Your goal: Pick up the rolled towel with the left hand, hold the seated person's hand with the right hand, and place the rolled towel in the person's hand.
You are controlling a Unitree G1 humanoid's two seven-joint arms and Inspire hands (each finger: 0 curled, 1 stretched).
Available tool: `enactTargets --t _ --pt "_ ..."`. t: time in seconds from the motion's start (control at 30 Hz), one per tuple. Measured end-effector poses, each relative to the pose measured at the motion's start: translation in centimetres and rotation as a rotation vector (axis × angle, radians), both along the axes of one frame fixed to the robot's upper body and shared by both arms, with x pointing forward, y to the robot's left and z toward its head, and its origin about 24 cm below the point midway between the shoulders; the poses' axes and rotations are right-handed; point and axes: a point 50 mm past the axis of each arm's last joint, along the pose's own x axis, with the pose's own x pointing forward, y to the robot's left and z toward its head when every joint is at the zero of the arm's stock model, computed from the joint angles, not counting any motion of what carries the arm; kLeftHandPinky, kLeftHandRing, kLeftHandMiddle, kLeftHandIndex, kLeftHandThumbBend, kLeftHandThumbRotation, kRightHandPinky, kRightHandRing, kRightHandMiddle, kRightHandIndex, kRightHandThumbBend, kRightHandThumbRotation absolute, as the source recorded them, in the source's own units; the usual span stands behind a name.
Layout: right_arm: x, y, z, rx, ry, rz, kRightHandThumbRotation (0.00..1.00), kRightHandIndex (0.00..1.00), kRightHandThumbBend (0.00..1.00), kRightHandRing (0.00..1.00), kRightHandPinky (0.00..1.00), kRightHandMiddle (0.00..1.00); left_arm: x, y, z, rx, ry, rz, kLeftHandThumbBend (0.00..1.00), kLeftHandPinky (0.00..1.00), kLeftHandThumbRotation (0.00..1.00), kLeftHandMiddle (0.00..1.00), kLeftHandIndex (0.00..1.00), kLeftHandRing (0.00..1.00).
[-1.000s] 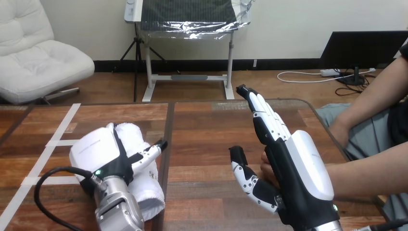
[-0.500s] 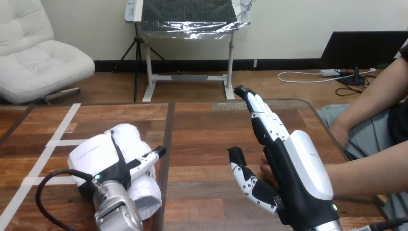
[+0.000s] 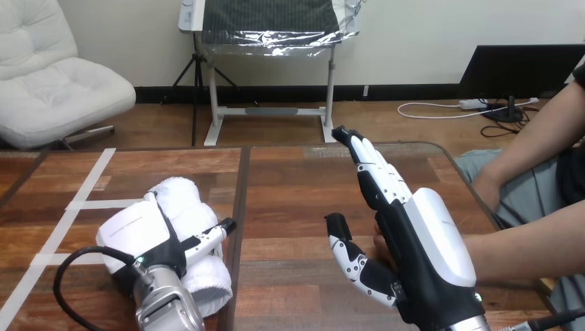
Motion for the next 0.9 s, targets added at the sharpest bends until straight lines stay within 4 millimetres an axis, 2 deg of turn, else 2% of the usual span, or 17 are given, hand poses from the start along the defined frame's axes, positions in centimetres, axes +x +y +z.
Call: enactTargets --t 0.3,0.4,0.47,0.7,0.77,0.9 --pt "0.01 -0.01 -0.02 -0.004 0.005 0.004 0.00 0.98 0.08 1.00 1.00 1.00 -0.03 0.15 -0.42 0.043 0.036 0.005 0.97 0.79 0.98 0.91 0.92 0.85" --pt "0.01 -0.03 -0.03 -0.005 0.007 0.006 0.00 0.98 0.08 1.00 1.00 1.00 0.02 0.22 -0.43 0.063 0.050 0.000 0.97 0.74 0.99 0.86 0.90 0.79" --pt "0.02 -0.04 -0.04 -0.007 0.008 0.007 0.00 0.98 0.08 1.00 1.00 1.00 0.10 0.25 -0.42 0.079 0.057 -0.005 0.96 0.66 0.98 0.78 0.88 0.70" --pt "0.02 -0.07 -0.04 -0.009 0.010 0.008 0.00 0.98 0.08 1.00 1.00 1.00 0.52 0.41 -0.20 0.120 0.071 -0.021 0.92 0.50 0.94 0.58 0.79 0.52" --pt "0.03 -0.08 -0.04 -0.009 0.010 0.008 0.00 0.98 0.08 1.00 1.00 1.00 0.62 0.42 -0.14 0.135 0.070 -0.027 0.89 0.41 0.89 0.50 0.75 0.43" --pt "0.03 -0.09 -0.03 -0.012 0.013 0.010 0.00 0.97 0.08 1.00 1.00 1.00 0.76 0.49 0.02 0.162 0.061 -0.034 0.85 0.31 0.80 0.42 0.72 0.34"
